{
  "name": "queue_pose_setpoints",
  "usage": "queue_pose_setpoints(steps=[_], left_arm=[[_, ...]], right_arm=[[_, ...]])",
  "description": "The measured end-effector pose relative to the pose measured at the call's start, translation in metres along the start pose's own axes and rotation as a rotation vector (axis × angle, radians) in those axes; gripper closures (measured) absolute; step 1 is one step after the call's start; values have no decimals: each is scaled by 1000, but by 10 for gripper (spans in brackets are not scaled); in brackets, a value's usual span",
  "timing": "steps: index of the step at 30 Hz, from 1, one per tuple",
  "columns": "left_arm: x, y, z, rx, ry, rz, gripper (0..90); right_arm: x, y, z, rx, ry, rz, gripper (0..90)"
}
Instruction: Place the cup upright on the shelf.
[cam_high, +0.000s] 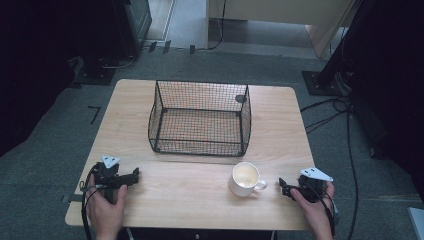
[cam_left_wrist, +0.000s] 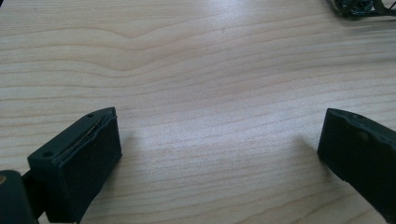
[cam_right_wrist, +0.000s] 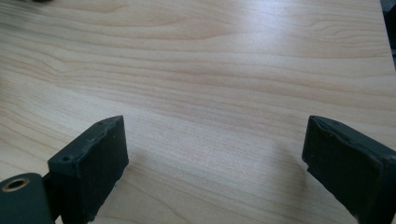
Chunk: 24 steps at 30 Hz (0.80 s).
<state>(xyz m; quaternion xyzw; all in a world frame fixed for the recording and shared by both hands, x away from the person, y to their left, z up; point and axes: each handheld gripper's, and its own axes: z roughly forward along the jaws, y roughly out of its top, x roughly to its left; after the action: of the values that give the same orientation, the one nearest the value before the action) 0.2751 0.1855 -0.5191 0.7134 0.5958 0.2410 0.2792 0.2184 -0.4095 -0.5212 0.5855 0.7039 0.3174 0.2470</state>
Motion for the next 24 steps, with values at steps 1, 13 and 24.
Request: queue_pose_setpoints(steps=[1, 13, 24], left_arm=[[0, 0, 0, 0, 0, 0, 0], [0, 0, 0, 0, 0, 0, 0], [0, 0, 0, 0, 0, 0, 0]], right_arm=[[0, 1, -1, -3, 1, 1, 69], [16, 9, -17, -53, 39, -31, 72], [29, 15, -33, -102, 82, -62, 140]])
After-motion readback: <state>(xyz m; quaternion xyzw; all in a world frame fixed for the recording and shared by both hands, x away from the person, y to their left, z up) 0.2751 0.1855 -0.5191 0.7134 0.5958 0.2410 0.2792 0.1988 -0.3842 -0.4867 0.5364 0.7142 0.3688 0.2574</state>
